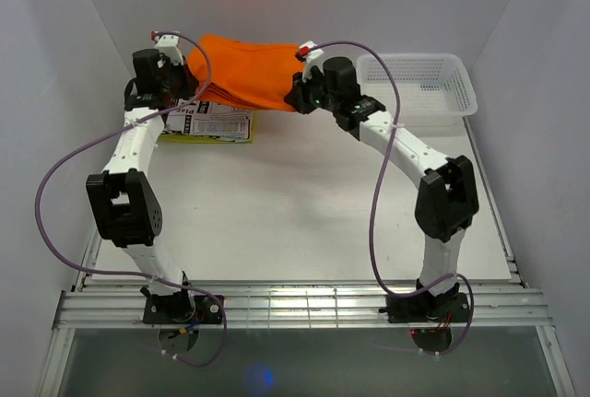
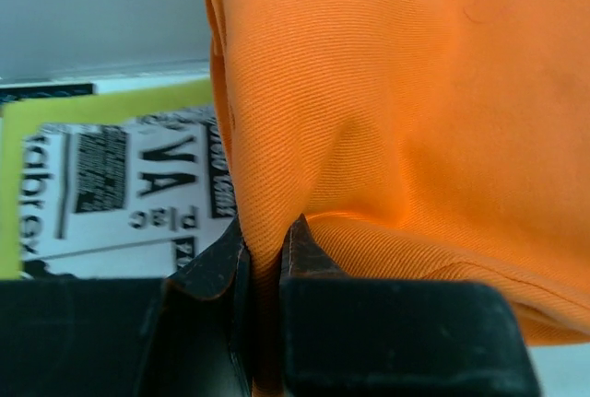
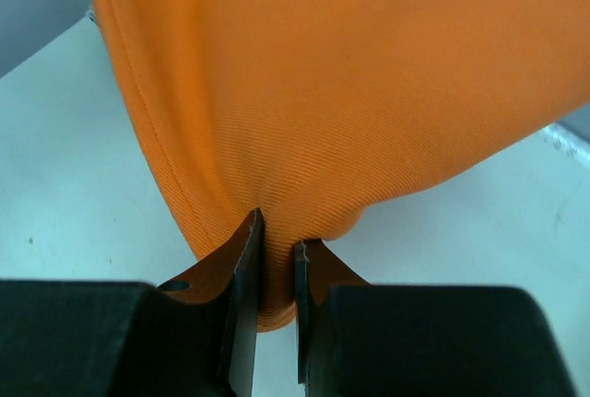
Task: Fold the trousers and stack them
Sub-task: Neatly place the folded trousers to the corner
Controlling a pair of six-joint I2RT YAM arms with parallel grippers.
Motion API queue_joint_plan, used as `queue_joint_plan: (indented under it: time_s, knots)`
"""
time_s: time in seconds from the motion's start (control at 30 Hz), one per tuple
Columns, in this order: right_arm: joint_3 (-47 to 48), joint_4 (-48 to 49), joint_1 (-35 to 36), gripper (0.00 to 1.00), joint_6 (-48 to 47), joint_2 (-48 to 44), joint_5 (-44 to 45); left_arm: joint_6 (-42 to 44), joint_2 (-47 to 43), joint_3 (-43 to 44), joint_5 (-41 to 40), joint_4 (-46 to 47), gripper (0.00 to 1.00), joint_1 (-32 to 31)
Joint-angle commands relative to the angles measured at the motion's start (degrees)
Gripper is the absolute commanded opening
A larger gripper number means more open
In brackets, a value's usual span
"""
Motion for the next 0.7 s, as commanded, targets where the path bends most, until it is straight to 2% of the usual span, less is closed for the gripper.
queue_joint_plan:
  time_s: [0.0, 0.17, 0.27, 0.53, 0.67]
  knots:
    - [10.81, 7.29, 2.28, 0.08, -5.43, 4.43, 5.96, 2.81, 1.09, 6.29, -6.20, 12.66, 0.00, 7.20]
    - [23.31, 9.57, 4.49, 0.08, -5.87, 17.96, 7.29, 2.38, 7.33, 11.48, -4.88, 13.12, 0.00, 12.48]
    - [28.85, 12.03, 5.63, 0.08, -5.69, 24.47, 7.81, 2.37, 9.97, 11.13, -3.91, 15.31, 0.00, 14.85]
    - [32.20, 18.01, 8.80, 0.08, -5.25, 36.77, 10.10, 3.34, 14.09, 2.88, -1.98, 21.73, 0.00, 18.98]
    - [32.56, 19.51, 9.67, 0.08, -5.34, 40.56, 10.80, 4.74, 19.18, 4.27, -1.80, 20.77, 0.00, 20.30]
